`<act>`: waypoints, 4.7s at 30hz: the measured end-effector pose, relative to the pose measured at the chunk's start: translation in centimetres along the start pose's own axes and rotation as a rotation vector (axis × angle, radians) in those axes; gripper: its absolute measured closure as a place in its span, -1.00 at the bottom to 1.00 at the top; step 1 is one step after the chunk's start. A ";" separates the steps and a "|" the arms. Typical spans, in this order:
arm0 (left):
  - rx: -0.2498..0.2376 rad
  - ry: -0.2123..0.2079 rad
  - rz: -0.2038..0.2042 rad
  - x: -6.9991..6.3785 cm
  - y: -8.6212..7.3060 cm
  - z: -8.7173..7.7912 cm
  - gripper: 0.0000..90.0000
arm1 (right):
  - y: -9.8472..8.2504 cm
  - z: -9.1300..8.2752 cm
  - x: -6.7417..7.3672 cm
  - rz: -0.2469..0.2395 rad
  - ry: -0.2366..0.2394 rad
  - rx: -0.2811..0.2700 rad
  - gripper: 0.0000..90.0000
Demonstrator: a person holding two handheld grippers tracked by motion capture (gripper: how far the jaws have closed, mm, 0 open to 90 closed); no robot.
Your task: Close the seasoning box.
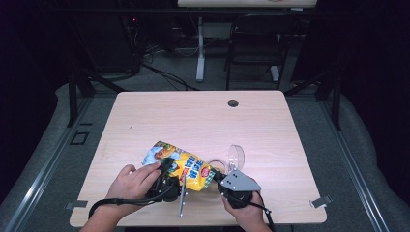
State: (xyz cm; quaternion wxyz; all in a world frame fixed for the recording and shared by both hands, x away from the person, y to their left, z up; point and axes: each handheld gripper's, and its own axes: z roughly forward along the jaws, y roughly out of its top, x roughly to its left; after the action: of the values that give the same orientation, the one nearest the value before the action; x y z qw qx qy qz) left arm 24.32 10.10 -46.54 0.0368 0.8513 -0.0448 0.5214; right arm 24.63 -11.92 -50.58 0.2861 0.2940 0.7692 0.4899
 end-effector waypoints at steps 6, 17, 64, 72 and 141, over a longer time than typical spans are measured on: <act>-0.005 -0.018 -0.036 -0.5 -0.3 0.3 0.93 | 0.0 0.1 0.0 -0.004 -0.001 0.005 1.00; -0.014 -0.032 -0.067 -0.8 -0.6 0.4 0.93 | 0.0 0.1 0.0 -0.005 0.001 0.004 1.00; -0.116 -0.136 -0.307 -3.2 -2.7 1.9 0.93 | -0.1 0.4 0.0 0.010 0.019 -0.020 0.79; -0.140 -0.183 -0.368 -3.3 -3.2 2.1 0.93 | -0.3 0.4 -0.2 0.020 0.028 -0.021 0.70; -0.289 -0.406 -0.797 -3.2 -7.5 4.9 0.94 | -1.0 0.5 -0.6 0.052 0.015 -0.012 0.31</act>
State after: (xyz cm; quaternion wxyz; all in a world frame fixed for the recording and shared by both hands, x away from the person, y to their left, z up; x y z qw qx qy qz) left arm 28.07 17.09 -51.72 0.3427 0.8731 0.2071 0.2781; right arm 25.18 -12.45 -51.59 0.2693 0.3085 0.7604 0.5041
